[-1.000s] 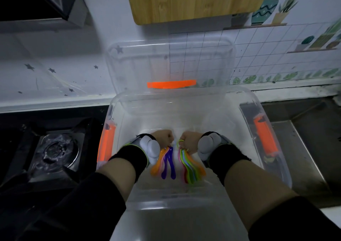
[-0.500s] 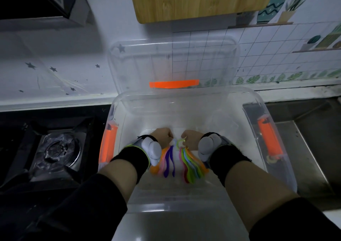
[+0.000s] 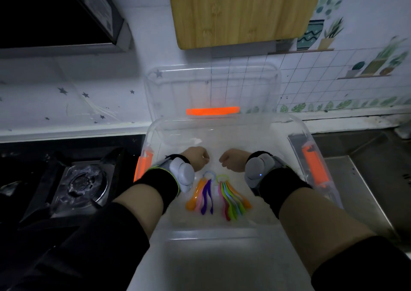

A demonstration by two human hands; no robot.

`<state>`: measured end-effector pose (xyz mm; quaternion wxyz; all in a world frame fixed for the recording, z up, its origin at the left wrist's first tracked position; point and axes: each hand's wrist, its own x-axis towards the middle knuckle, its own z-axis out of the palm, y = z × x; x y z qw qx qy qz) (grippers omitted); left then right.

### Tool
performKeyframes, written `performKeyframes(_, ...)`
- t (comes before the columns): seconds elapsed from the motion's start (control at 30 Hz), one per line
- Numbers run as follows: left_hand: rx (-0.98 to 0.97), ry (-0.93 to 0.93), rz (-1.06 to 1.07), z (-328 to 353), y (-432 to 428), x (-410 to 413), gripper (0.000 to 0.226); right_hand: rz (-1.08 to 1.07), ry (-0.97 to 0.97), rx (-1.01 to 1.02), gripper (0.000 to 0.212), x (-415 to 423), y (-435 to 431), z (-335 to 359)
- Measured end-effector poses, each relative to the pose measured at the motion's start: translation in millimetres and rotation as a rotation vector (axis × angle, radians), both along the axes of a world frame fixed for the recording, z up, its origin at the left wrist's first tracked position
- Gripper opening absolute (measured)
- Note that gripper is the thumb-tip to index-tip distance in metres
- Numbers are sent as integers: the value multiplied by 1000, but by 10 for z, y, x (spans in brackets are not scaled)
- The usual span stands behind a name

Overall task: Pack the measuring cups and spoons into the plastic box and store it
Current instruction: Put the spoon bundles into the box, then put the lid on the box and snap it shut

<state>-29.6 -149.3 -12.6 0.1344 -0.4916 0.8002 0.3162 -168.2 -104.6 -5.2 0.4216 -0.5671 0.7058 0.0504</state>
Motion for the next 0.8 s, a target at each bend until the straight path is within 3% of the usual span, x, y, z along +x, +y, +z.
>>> performKeyframes(0.27,-115,75,-93,745,-96,-73,29,-44,-77,32,35,-62,-149,805)
performKeyframes(0.5,-233,143,-70,1339,-278,-145,22,-99,-98,-192,29,-157,-280,1353)
performKeyframes(0.63,-370,234,-7,1472,-469,-201,23,-81,41,-449,29,-260,-451,1482)
performKeyframes(0.8,-528,174,10,1381,-630,-274,44,-17,207,-499,49,-350,-639,1412)
